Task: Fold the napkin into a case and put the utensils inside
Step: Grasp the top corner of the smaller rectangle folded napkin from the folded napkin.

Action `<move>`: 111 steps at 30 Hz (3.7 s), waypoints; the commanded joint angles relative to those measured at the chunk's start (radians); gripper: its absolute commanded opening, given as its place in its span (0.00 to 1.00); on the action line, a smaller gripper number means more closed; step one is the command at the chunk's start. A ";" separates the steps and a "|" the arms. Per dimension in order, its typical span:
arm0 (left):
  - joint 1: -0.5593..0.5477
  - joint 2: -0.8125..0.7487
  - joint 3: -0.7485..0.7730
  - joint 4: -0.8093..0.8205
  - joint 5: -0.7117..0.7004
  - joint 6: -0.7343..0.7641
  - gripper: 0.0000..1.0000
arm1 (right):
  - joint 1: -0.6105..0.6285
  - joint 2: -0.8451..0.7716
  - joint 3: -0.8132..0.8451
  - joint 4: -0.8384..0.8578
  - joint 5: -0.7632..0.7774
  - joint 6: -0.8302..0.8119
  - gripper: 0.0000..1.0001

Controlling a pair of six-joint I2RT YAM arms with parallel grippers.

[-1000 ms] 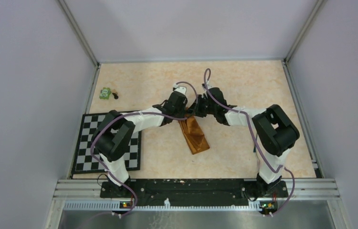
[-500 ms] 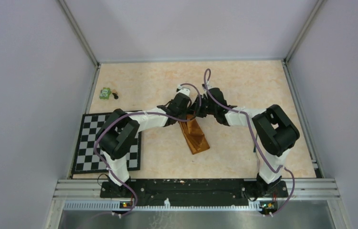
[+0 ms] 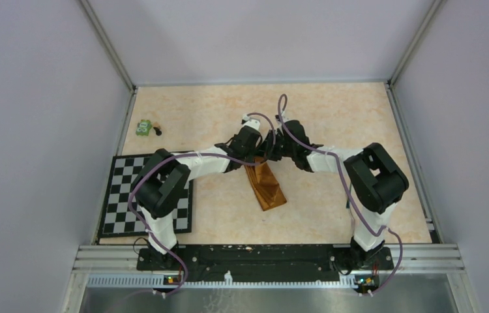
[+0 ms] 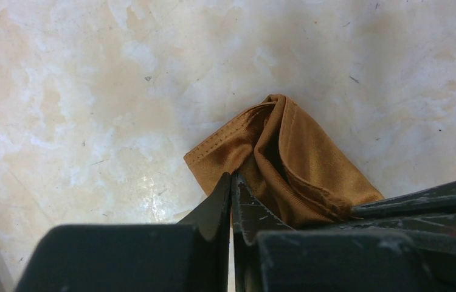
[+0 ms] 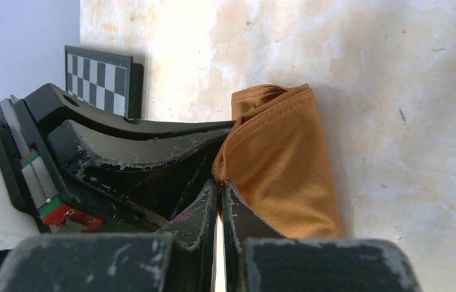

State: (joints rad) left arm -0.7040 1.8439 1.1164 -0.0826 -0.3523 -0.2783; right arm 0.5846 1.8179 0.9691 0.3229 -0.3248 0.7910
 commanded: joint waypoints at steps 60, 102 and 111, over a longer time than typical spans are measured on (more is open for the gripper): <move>0.067 -0.205 -0.207 0.194 0.184 -0.117 0.00 | 0.016 0.254 0.079 0.301 -0.167 0.158 0.04; 0.267 -0.131 -0.274 0.115 0.432 -0.339 0.21 | 0.025 0.347 0.225 0.188 -0.206 0.084 0.00; 0.268 -0.114 -0.228 0.074 0.392 -0.308 0.20 | 0.043 0.350 0.257 0.150 -0.163 0.062 0.07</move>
State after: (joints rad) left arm -0.4343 1.7123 0.8680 0.0261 0.0841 -0.6178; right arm 0.6270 2.1708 1.2072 0.4660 -0.4973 0.8707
